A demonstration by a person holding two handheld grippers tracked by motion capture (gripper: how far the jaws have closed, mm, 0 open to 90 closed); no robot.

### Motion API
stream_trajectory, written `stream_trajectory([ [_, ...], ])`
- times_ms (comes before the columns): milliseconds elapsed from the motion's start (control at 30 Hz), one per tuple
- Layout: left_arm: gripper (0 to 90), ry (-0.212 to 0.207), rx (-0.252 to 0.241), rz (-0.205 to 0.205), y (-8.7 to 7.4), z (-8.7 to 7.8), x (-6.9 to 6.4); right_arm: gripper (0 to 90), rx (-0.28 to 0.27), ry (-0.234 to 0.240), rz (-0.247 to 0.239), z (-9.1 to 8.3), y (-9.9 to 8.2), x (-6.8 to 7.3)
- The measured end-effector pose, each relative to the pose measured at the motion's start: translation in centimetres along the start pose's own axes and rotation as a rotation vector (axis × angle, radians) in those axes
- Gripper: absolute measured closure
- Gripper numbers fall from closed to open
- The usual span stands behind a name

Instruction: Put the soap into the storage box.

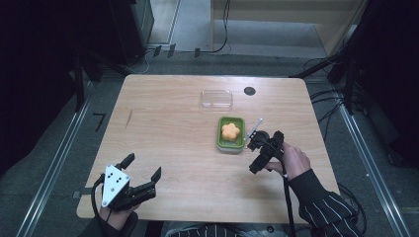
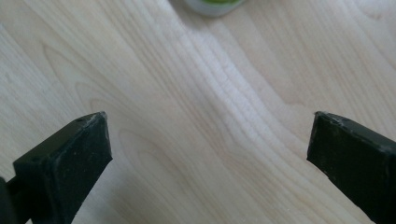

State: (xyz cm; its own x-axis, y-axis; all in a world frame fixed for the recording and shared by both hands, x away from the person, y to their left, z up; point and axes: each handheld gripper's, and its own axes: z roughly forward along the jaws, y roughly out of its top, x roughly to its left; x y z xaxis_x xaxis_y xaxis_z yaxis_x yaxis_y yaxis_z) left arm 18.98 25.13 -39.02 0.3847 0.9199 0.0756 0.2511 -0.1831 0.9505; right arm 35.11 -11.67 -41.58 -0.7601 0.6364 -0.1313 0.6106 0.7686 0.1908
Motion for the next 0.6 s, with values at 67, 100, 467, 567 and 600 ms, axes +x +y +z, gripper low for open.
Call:
stream_trajectory([
  [67,13.7,-0.001,0.000,0.001,0.0,0.0,0.0,0.0,0.020,0.002,0.008,0.5,-0.7,0.3],
  [100,13.7,-0.002,0.001,0.002,0.0,0.0,0.0,0.0,0.020,0.002,0.008,0.5,-0.7,0.3],
  [467,13.7,-0.002,0.001,0.003,0.0,0.0,0.0,0.0,0.071,0.021,0.027,2.0,-3.5,1.1],
  [567,13.7,-0.001,0.000,0.001,0.0,0.0,0.0,0.2,0.075,0.024,0.023,2.2,-4.5,1.6],
  [600,13.7,0.001,0.002,0.000,0.0,0.0,0.0,0.2,0.071,0.022,0.020,2.3,-4.8,1.7],
])
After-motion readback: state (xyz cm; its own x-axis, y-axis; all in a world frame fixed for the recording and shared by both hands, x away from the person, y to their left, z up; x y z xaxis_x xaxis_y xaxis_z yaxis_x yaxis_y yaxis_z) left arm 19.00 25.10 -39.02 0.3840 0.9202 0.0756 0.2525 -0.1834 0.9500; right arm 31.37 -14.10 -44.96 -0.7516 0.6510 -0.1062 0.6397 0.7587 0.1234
